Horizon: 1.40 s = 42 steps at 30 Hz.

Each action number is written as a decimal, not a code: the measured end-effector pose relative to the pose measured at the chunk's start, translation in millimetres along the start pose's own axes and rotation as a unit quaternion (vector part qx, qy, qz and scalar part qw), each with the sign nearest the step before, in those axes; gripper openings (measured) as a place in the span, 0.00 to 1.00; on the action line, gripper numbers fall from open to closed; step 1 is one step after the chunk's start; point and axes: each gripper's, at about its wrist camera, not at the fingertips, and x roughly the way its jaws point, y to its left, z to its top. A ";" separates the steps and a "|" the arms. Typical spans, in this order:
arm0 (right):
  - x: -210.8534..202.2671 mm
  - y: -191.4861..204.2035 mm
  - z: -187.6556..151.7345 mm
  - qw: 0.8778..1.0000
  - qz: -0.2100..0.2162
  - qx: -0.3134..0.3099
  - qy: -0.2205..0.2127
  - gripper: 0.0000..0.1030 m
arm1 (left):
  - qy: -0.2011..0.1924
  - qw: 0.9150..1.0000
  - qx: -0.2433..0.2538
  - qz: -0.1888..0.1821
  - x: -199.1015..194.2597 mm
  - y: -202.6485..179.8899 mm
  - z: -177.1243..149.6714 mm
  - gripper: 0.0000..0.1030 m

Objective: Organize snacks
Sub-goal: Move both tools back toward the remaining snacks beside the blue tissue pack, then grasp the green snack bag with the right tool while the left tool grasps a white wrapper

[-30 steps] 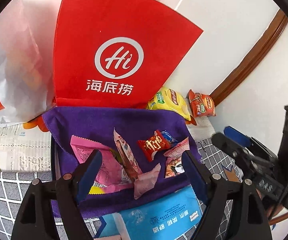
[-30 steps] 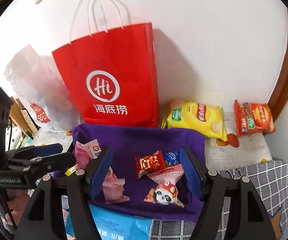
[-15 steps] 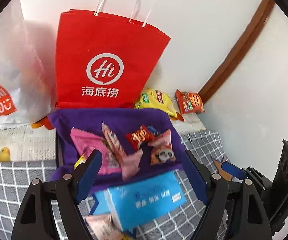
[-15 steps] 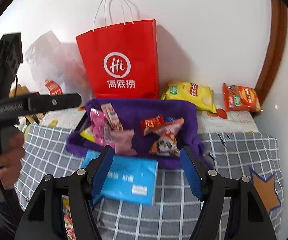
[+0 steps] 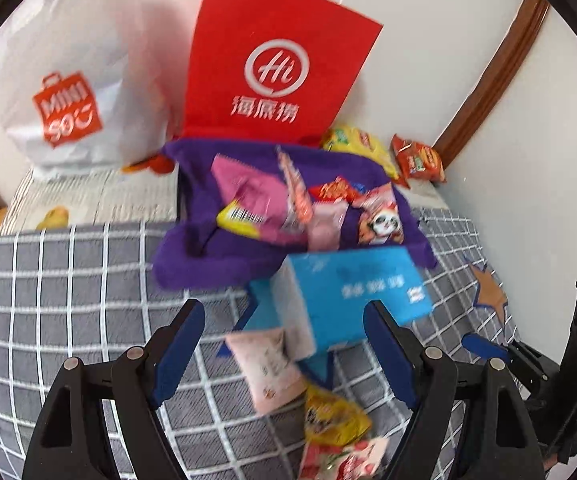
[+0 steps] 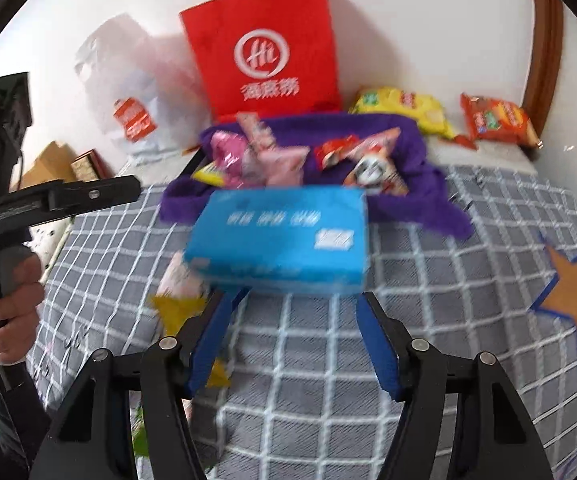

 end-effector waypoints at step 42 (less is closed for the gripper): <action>-9.0 91.5 -115.0 0.996 0.055 -0.072 0.026 0.60 | 0.017 0.999 -0.039 0.000 -10.6 33.2 -77.6 0.78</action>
